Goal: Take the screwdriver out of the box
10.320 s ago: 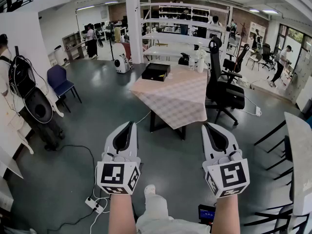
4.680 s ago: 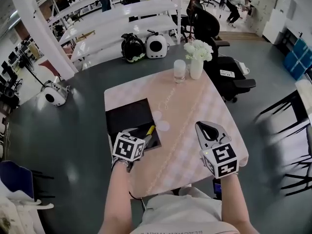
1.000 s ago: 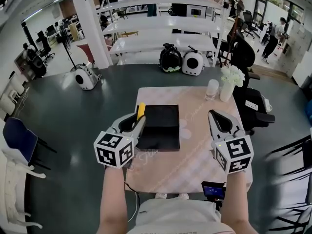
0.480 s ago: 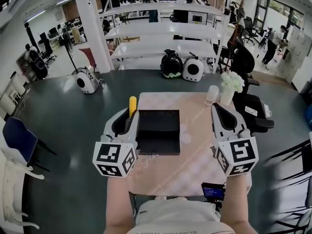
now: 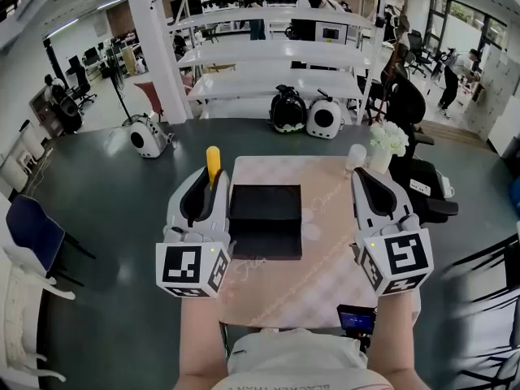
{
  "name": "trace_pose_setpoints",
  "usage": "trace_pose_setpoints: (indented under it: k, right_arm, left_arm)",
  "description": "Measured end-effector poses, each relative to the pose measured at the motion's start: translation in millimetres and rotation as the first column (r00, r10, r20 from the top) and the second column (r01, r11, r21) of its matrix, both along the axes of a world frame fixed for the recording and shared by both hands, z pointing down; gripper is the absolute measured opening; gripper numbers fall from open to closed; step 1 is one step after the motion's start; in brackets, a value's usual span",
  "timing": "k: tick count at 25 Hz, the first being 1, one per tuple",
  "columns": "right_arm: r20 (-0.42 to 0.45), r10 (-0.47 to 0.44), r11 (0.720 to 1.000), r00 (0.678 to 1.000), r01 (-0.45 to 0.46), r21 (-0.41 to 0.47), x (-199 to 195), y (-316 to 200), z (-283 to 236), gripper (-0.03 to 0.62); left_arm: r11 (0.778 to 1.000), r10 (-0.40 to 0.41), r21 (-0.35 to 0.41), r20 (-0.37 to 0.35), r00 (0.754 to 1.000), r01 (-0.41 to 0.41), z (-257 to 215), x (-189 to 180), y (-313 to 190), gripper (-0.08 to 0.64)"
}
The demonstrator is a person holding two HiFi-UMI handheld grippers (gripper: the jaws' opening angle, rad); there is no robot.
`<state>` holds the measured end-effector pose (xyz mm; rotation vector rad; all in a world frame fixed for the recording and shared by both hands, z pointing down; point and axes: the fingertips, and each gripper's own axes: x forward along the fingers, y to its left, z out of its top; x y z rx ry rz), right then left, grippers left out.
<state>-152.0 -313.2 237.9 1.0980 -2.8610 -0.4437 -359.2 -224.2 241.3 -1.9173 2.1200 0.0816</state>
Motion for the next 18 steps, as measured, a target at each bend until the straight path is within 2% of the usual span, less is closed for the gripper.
trace_pose_setpoints:
  k: [9,18]
  right_arm:
    - [0.03,-0.02,1.0,0.999,0.019,0.024,-1.9,5.3,-8.8,0.006]
    - [0.008,-0.047,0.998,0.999,0.046,0.033,-7.4,8.8,-8.3,0.005]
  left_arm:
    - [1.0,-0.005,0.009,0.016,1.0,0.004,-7.8,3.2,2.9,0.086]
    - [1.0,-0.016,0.006,0.016,1.0,0.016,-7.1,0.7,6.3,0.086]
